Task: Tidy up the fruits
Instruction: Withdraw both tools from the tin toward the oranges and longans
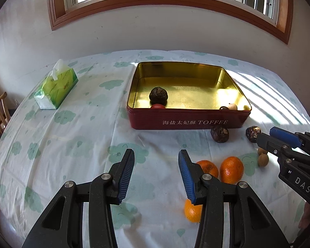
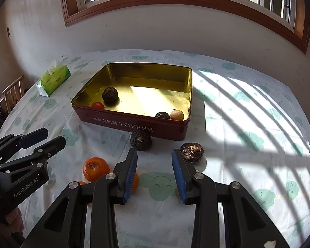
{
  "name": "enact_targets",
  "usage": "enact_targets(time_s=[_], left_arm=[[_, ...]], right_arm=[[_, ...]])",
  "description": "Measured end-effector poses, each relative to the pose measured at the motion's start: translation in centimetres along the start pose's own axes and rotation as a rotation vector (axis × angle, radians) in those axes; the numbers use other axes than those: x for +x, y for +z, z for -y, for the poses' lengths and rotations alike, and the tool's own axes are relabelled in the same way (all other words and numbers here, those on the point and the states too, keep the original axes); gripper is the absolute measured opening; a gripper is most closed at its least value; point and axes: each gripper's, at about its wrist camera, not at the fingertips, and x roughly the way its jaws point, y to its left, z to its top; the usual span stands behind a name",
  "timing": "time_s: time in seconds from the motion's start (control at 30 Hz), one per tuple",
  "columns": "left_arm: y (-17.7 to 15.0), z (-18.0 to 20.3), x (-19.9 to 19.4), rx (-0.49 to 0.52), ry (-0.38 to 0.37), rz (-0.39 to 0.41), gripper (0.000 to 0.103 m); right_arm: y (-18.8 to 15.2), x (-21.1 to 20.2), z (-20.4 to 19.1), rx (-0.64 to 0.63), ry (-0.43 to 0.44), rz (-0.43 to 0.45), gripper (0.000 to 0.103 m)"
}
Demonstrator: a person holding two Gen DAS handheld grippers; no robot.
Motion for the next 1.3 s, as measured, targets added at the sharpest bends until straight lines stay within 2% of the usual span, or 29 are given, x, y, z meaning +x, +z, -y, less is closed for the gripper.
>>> enact_targets(time_s=[0.67,1.3], left_arm=[[-8.1,1.6,-2.9,0.011,-0.030,-0.056,0.046],[-10.1,2.8,-3.3,0.013,-0.061,-0.066,0.046]], right_arm=[[-7.7,-2.9,0.6,0.038,-0.002,-0.038,0.032],[-10.6,-3.6,2.3,0.088,-0.016,-0.045,0.032]])
